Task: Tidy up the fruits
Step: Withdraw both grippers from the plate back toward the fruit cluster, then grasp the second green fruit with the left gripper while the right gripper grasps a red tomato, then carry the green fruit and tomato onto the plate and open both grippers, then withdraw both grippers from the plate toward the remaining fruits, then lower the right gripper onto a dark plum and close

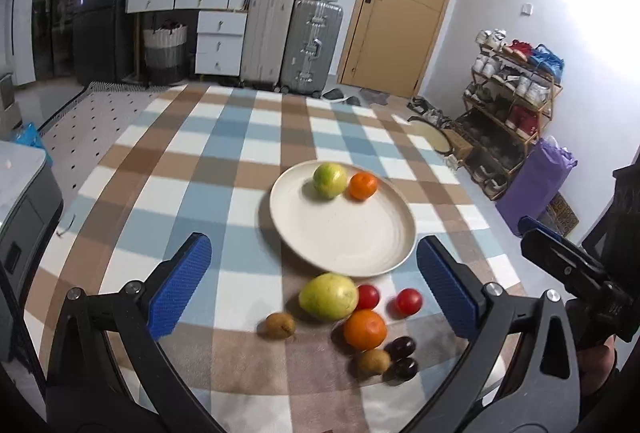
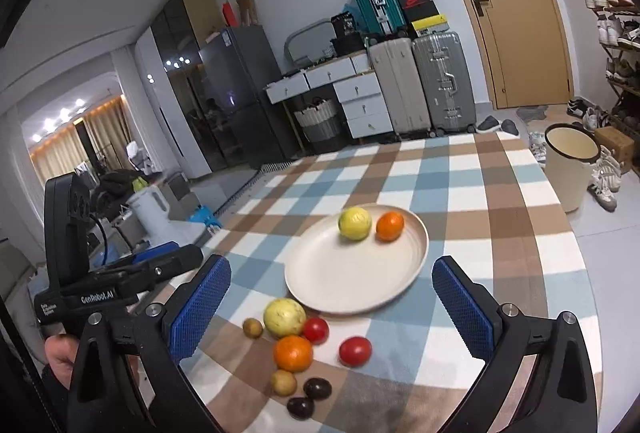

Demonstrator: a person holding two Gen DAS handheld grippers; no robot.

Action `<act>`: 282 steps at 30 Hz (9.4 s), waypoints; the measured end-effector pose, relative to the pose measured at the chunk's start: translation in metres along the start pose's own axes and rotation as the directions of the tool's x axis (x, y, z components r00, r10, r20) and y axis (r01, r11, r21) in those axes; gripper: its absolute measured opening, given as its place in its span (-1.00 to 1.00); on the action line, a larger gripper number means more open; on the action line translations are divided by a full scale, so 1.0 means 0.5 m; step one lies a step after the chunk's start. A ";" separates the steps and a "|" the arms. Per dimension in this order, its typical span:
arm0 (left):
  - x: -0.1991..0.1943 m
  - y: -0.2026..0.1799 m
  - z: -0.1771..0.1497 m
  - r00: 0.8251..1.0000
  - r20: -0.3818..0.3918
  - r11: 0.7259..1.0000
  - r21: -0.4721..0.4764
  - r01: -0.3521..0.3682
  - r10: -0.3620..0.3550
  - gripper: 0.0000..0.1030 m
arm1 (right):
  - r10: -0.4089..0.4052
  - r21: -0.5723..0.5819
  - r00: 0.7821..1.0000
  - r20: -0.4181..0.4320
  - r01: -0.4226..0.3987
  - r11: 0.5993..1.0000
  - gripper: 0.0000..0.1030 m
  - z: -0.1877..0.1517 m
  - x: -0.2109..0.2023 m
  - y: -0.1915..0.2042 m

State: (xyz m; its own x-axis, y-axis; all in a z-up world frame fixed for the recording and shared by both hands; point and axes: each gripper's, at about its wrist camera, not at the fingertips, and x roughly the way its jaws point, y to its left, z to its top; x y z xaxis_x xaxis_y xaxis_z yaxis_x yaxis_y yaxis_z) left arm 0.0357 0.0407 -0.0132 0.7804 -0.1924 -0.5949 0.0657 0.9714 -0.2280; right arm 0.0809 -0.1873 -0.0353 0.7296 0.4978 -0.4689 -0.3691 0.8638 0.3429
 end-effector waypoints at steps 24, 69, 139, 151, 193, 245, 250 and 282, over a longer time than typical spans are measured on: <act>0.183 0.039 -0.084 0.978 -0.202 0.999 -0.002 0.044 -0.044 0.99 | 0.003 0.035 0.996 -0.085 -0.001 0.999 0.99 -0.088 0.058 -0.039; 0.260 0.031 -0.090 0.927 -0.313 0.974 0.027 0.225 -0.205 -0.01 | 0.082 0.089 0.988 -0.132 -0.071 0.994 0.99 -0.102 0.097 -0.066; 0.209 0.058 0.057 0.942 -0.175 0.958 -0.062 0.279 -0.285 -0.01 | 0.069 -0.032 0.982 -0.178 -0.076 0.997 -0.38 0.012 0.199 -0.025; 0.342 0.053 0.125 0.950 -0.246 0.981 -0.048 0.188 -0.194 -0.01 | 0.056 -0.065 0.976 -0.210 -0.071 0.995 -0.38 0.061 0.289 -0.036; 0.450 0.038 0.160 0.948 -0.285 0.989 0.000 0.145 -0.139 0.30 | -0.022 -0.104 0.987 -0.159 0.006 0.995 -0.05 0.062 0.350 -0.061; -0.060 0.031 -0.057 0.999 -0.004 0.999 0.008 -0.048 0.048 0.97 | -0.038 -0.079 0.999 0.031 0.041 0.996 0.92 -0.054 -0.029 0.056; -0.064 0.054 -0.090 0.999 -0.015 0.999 -0.035 -0.037 0.036 0.97 | -0.042 -0.079 0.999 0.010 0.043 0.996 0.94 -0.086 -0.034 0.063; -0.080 0.082 -0.258 0.989 -0.131 0.997 -0.041 -0.069 0.063 0.97 | -0.050 -0.066 0.983 -0.175 0.038 0.997 0.09 -0.282 0.083 0.065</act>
State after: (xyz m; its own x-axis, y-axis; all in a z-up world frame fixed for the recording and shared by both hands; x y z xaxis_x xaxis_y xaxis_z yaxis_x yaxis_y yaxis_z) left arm -0.0729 0.0704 -0.0984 0.6947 -0.1469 -0.7042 -0.0145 0.9759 -0.2178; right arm 0.0179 -0.1277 -0.1582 0.6347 0.4602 -0.6208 -0.3780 0.8855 0.2701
